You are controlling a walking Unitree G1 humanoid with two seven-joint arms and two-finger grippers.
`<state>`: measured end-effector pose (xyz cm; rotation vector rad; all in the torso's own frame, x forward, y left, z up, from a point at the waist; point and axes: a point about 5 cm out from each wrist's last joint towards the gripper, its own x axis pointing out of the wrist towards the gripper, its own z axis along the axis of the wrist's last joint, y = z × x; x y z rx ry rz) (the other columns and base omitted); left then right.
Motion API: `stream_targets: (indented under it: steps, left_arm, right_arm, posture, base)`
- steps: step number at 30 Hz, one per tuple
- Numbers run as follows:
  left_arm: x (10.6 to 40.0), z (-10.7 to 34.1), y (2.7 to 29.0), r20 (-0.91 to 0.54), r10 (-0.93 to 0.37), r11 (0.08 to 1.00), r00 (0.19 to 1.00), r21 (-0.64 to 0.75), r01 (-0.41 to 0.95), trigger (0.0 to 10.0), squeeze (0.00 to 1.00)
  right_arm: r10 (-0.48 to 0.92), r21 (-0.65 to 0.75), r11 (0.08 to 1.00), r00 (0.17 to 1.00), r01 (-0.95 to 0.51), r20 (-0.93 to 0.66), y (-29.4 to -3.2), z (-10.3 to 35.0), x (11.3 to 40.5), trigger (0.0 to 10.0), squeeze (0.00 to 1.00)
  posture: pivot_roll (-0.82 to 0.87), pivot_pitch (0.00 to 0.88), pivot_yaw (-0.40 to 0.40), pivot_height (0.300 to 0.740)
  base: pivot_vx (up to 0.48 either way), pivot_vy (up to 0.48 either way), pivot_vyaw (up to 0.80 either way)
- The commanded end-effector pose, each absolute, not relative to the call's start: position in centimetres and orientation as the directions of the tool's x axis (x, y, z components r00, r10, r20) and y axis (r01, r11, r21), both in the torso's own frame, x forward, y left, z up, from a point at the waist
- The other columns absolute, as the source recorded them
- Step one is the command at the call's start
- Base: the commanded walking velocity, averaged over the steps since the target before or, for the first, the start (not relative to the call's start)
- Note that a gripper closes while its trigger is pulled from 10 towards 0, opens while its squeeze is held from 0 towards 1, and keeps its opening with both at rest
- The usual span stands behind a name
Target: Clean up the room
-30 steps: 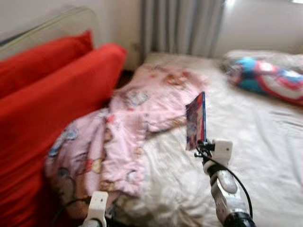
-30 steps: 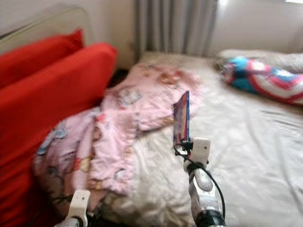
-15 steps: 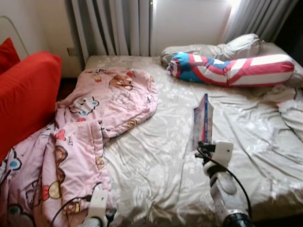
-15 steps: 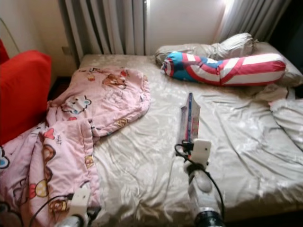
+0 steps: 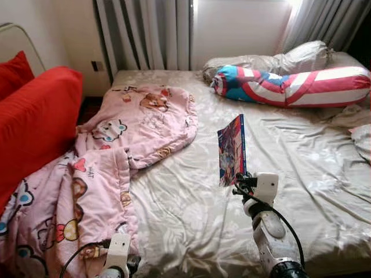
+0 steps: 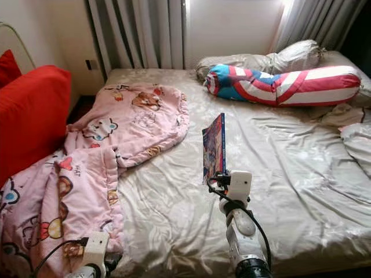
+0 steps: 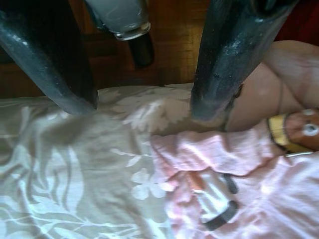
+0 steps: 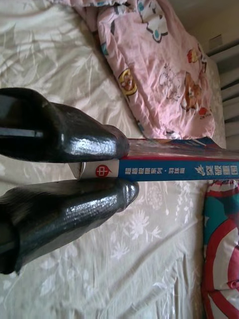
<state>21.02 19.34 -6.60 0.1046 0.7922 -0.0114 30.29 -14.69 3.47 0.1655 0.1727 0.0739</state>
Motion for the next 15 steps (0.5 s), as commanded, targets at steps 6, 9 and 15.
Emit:
stream_targets:
  steps: [6, 9, 15]
  left_arm:
    - [20.4, -6.9, 19.8, -0.724, 0.026, 0.994, 0.689, 0.094, 0.061, 10.0, 0.00]
    - [20.3, -6.9, 20.2, -0.726, 0.030, 0.993, 0.687, 0.098, 0.059, 10.0, 0.00]
    - [20.2, -6.8, 20.5, -0.727, 0.034, 0.993, 0.686, 0.102, 0.059, 10.0, 0.00]
  right_arm:
    - [0.082, 0.154, 0.986, 0.989, -0.062, -0.123, -14.9, 4.3, 30.8, 10.0, 0.00]
    - [0.079, 0.147, 0.987, 0.988, -0.060, -0.130, -15.0, 4.2, 30.8, 10.0, 0.00]
    - [0.077, 0.148, 0.987, 0.989, -0.057, -0.130, -15.0, 4.2, 30.8, 10.0, 0.00]
  posture:
    - [-0.05, 0.008, -0.023, 0.740]
    - [-0.05, 0.008, -0.023, 0.740]
    - [-0.05, 0.008, -0.023, 0.740]
  base:
    - [0.000, -0.346, 0.00]
    - [0.000, -0.403, 0.00]
    - [0.000, -0.398, 0.00]
